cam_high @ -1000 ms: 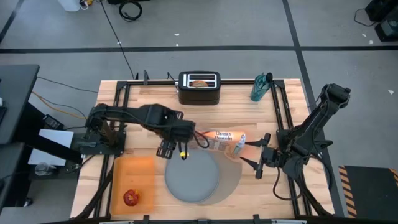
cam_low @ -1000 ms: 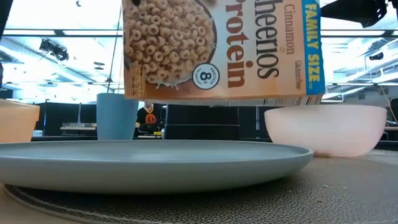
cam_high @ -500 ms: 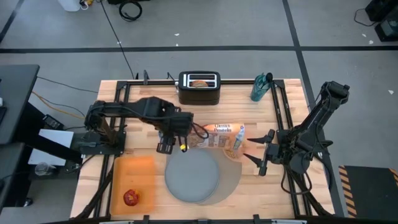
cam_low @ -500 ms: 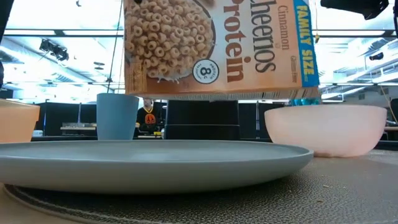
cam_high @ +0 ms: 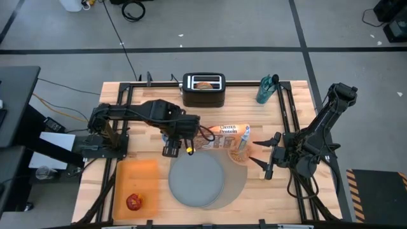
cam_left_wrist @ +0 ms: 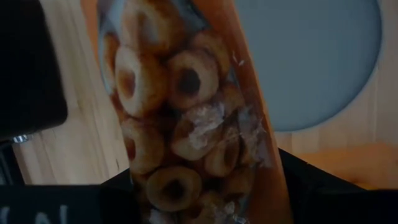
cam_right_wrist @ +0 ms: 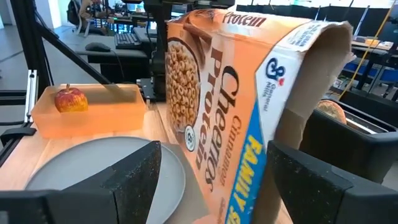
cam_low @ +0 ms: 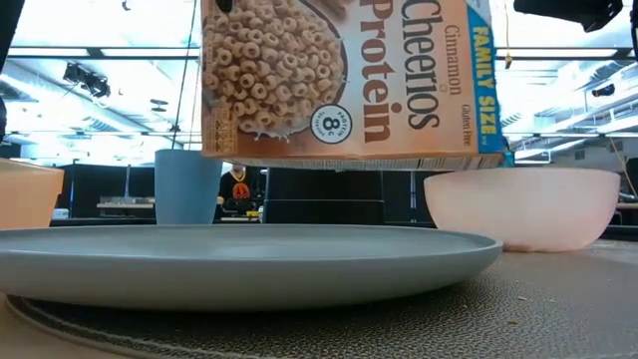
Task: Arrange a breakfast setting
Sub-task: Pour the cereal from the yellow cereal box into the orange bowl
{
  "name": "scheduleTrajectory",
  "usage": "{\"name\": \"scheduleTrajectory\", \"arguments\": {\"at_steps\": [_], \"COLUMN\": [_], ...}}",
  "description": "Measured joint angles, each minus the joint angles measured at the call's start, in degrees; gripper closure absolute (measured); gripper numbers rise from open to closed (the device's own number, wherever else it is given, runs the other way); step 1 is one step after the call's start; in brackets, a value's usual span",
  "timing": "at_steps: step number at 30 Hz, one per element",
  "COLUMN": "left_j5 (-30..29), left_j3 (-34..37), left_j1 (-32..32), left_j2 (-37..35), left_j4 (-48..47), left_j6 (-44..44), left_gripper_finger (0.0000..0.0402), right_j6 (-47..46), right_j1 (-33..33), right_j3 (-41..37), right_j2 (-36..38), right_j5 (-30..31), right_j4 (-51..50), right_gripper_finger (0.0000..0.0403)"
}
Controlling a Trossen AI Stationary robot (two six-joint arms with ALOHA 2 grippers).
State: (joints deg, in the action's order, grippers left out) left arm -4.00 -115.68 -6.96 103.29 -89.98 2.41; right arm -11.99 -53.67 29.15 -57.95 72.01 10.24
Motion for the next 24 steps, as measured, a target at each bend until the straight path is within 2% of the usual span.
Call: {"name": "scheduleTrajectory", "arguments": {"at_steps": [24], "left_j5": [-1.02], "left_j3": [0.02], "left_j1": [-0.35], "left_j2": [0.12], "left_j4": [-0.03], "left_j6": [0.43], "left_gripper_finger": [0.0203], "right_j6": [-1.32], "right_j1": [0.02], "right_j3": [0.00], "right_j2": [-0.02], "right_j5": [-0.10], "right_j4": [-0.87], "right_gripper_finger": [0.0104]}}
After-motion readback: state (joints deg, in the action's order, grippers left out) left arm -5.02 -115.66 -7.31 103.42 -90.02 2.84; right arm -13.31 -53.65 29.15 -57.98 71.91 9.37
